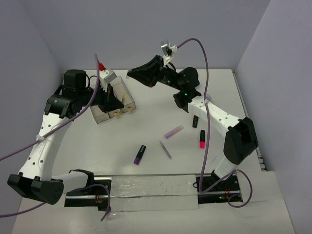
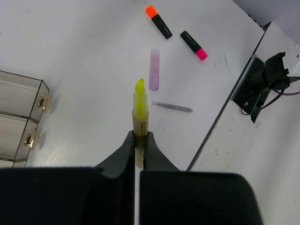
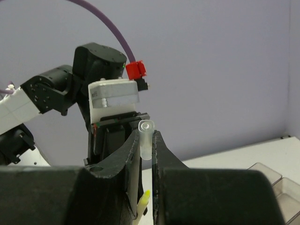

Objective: Sort the stationery into containers
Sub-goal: Close the pen cap on the pen.

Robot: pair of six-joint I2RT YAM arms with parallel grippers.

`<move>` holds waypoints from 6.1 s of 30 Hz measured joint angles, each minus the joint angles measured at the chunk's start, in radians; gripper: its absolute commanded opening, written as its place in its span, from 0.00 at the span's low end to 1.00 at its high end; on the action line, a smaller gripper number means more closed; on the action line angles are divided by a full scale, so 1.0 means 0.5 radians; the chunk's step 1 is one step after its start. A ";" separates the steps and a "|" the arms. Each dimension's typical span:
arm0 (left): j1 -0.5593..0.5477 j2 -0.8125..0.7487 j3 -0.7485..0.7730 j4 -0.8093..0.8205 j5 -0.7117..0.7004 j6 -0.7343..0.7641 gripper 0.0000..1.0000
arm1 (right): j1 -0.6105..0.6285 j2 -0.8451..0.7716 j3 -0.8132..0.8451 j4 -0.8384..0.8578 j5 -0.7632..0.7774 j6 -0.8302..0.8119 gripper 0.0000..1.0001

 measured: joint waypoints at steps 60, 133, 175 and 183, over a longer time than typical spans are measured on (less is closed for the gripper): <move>0.000 -0.002 0.030 0.002 -0.179 0.035 0.00 | 0.114 0.108 -0.186 -0.018 -0.010 0.129 0.00; 0.003 -0.069 -0.018 0.001 -0.211 0.091 0.00 | 0.077 0.125 -0.102 -0.134 0.000 0.091 0.00; 0.003 -0.061 -0.050 0.001 -0.220 0.106 0.00 | 0.088 0.193 -0.082 -0.187 -0.053 0.099 0.00; 0.003 -0.059 -0.064 -0.001 -0.229 0.107 0.00 | 0.088 0.191 -0.073 -0.204 -0.051 0.071 0.00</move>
